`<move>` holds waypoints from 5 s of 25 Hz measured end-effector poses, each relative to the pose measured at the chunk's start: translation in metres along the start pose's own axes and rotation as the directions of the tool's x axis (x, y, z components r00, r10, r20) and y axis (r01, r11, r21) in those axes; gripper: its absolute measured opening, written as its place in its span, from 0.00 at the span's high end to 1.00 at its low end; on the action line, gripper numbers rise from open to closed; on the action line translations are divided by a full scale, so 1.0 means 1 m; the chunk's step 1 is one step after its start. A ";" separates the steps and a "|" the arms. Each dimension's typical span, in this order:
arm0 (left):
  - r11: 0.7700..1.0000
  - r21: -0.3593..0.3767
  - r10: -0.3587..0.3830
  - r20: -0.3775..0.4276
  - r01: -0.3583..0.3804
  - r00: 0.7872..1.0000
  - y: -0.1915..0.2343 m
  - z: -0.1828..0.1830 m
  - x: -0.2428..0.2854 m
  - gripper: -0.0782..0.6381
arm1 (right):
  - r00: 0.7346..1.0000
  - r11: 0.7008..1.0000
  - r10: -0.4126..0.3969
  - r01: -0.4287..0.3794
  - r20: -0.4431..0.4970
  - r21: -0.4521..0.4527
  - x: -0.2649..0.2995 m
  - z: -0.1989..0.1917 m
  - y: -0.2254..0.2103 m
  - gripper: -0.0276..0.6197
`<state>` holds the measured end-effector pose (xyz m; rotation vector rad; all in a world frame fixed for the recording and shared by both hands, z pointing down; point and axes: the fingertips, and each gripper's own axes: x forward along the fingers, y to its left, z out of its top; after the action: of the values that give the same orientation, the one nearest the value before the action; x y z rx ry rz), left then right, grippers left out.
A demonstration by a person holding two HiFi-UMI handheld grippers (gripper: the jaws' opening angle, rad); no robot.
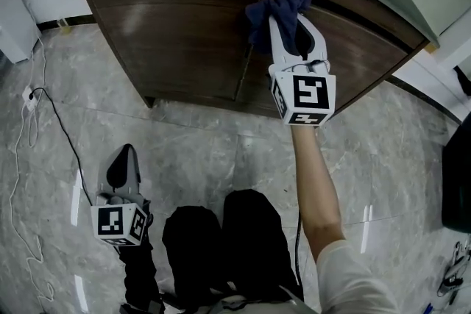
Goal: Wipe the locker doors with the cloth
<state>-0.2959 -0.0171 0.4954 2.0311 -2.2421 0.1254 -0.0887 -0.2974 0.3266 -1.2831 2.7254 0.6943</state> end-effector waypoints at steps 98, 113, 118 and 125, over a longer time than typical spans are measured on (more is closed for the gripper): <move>1.000 0.021 0.018 0.023 -0.018 1.000 -0.019 0.021 -0.026 0.89 | 0.970 0.983 0.168 -0.152 -0.178 0.100 0.025 -0.050 0.080 0.81; 0.998 0.062 -0.001 0.024 0.000 1.000 -0.042 0.027 -0.026 0.89 | 0.978 0.992 0.104 -0.089 -0.182 0.090 -0.017 -0.064 0.019 0.84; 0.998 0.062 -0.011 0.022 0.009 1.000 -0.050 0.024 -0.022 0.89 | 0.978 0.998 0.040 -0.028 -0.204 0.061 -0.034 -0.071 -0.014 0.85; 0.998 0.061 -0.026 0.016 0.025 1.000 -0.061 0.023 -0.017 0.89 | 0.973 0.999 -0.041 0.046 -0.229 0.018 -0.054 -0.075 -0.049 0.86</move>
<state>-0.2339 -0.0099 0.4691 2.0979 -2.2485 0.1766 -0.0060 -0.3173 0.3881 -1.4999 2.8605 0.5407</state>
